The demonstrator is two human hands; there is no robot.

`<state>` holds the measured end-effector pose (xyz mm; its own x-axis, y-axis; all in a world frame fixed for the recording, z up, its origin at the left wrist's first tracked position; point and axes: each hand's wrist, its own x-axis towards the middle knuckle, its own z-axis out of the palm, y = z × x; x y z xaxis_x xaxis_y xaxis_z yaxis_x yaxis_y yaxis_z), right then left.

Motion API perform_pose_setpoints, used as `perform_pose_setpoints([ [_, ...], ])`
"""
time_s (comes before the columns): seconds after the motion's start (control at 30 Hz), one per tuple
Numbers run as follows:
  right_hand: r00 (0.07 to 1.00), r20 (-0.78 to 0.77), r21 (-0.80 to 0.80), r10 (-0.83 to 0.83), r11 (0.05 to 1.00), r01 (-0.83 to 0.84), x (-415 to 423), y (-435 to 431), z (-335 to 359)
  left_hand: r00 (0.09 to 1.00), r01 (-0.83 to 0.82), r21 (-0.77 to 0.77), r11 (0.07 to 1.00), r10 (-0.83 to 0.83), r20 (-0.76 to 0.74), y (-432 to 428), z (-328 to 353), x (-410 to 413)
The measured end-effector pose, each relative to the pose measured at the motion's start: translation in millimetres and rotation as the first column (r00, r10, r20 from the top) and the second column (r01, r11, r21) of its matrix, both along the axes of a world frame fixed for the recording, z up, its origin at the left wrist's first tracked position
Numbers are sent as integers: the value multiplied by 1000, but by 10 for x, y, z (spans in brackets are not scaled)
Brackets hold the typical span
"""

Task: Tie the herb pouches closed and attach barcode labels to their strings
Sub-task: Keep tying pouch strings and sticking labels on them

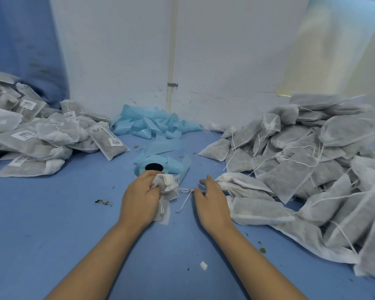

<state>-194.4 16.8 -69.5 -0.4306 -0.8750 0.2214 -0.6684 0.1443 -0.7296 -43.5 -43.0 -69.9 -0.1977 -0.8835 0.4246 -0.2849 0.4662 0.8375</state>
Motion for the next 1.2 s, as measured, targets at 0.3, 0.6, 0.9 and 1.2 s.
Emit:
perform_pose_setpoints([
  [0.3,1000,-2,-100,-5,995,5,-2,32,-34,992,13,-18,1000,-10,130,-14,-48,-1],
  [0.6,994,0,-301,108,948,-103,50,79,-23,902,392,143,909,-350,-252,124,77,-50],
  [0.9,985,54,-291,163,946,-140,20,83,-16,875,447,150,882,-396,-279,118,56,-62],
  [1.2,951,239,-311,195,943,-115,22,87,19,877,449,157,880,-399,-270,129,66,-60],
])
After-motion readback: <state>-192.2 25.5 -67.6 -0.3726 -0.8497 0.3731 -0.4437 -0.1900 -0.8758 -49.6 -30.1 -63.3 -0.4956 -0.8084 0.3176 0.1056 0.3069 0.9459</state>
